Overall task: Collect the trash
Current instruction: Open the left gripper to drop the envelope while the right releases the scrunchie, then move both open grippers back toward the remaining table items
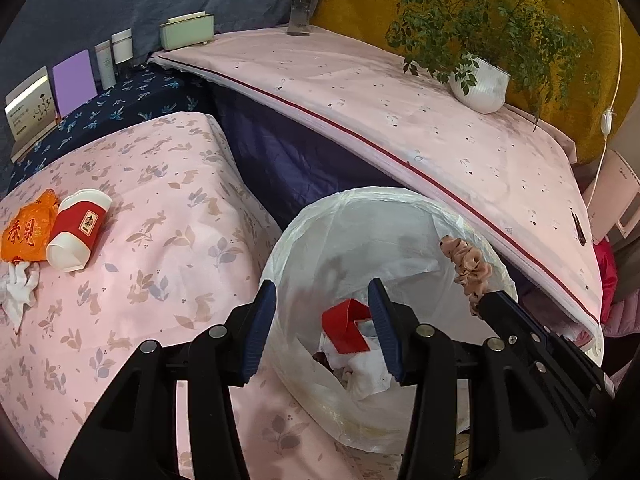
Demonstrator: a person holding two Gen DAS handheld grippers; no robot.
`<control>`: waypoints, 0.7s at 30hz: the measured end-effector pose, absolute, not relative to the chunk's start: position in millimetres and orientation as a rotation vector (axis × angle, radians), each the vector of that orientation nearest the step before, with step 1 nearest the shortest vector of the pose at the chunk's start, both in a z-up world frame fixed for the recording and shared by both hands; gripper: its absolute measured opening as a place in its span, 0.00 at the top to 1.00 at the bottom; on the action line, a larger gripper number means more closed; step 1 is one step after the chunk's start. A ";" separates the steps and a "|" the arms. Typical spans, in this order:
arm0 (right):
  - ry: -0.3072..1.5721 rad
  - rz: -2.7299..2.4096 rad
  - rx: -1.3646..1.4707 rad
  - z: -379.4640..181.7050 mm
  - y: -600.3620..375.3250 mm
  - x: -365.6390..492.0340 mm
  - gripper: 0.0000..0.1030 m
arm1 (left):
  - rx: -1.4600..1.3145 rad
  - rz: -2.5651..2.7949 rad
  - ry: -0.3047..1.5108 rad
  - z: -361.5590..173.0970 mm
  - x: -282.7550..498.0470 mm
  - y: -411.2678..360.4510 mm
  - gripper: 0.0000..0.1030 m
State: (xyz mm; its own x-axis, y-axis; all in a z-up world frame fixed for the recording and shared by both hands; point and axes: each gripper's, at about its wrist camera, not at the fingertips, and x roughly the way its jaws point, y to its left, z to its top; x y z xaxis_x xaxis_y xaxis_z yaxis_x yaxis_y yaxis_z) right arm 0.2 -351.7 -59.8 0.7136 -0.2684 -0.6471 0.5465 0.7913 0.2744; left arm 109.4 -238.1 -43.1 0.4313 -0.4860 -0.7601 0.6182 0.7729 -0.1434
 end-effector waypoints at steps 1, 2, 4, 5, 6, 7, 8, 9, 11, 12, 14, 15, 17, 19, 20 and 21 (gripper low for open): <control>0.628 -0.468 0.474 -59.9 -350.8 1.9 0.96 | 0.167 -0.685 0.887 -43.0 110.5 -236.6 0.56; 0.629 -0.467 0.472 -60.1 -350.0 3.6 0.96 | 0.167 -0.680 0.885 -43.0 111.2 -235.2 0.56; 0.633 -0.464 0.468 -60.8 -348.5 7.2 0.94 | 0.165 -0.668 0.885 -43.5 113.4 -231.5 0.56; 0.636 -0.463 0.468 -61.2 -347.7 8.7 0.89 | 0.164 -0.662 0.885 -43.9 114.4 -230.0 0.56; 0.634 -0.468 0.469 -61.2 -347.0 9.5 0.89 | 0.164 -0.654 0.884 -44.4 115.4 -227.8 0.56; 0.632 -0.469 0.471 -60.9 -346.3 9.8 0.88 | 0.166 -0.646 0.882 -44.7 116.4 -226.4 0.54; 0.632 -0.465 0.474 -60.8 -345.9 10.4 0.86 | 0.167 -0.636 0.879 -45.0 117.1 -224.3 0.48; 0.631 -0.465 0.474 -60.5 -345.1 10.5 0.83 | 0.166 -0.627 0.876 -45.1 117.5 -222.5 0.45; 0.627 -0.466 0.471 -59.9 -343.4 10.5 0.78 | 0.164 -0.611 0.869 -45.2 118.7 -217.4 0.43; 0.626 -0.465 0.469 -59.1 -342.2 10.5 0.77 | 0.162 -0.608 0.870 -45.4 119.5 -215.5 0.43; 0.627 -0.464 0.465 -58.0 -339.9 10.8 0.76 | 0.159 -0.596 0.873 -46.1 121.1 -210.5 0.43; 0.627 -0.461 0.464 -56.9 -338.2 11.1 0.76 | 0.156 -0.591 0.873 -46.1 121.8 -207.6 0.43; 0.625 -0.459 0.457 -54.5 -334.9 10.7 0.72 | 0.149 -0.583 0.875 -46.2 122.4 -202.1 0.42; 0.619 -0.461 0.450 -51.3 -330.1 10.2 0.65 | 0.141 -0.574 0.874 -45.5 122.8 -195.8 0.42; 0.615 -0.460 0.449 -49.5 -327.7 10.0 0.63 | 0.138 -0.571 0.873 -45.0 122.7 -192.5 0.42; 0.612 -0.456 0.447 -48.2 -325.2 9.7 0.63 | 0.137 -0.567 0.872 -44.4 122.2 -189.5 0.42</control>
State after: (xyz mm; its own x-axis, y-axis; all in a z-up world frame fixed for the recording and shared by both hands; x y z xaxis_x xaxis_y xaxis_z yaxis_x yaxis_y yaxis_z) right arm 9.7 -325.2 -48.2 0.7272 -0.2711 -0.6307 0.5270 0.8091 0.2598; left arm 122.2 -189.5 -44.4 0.5067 -0.4143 -0.7561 0.5230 0.8449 -0.1125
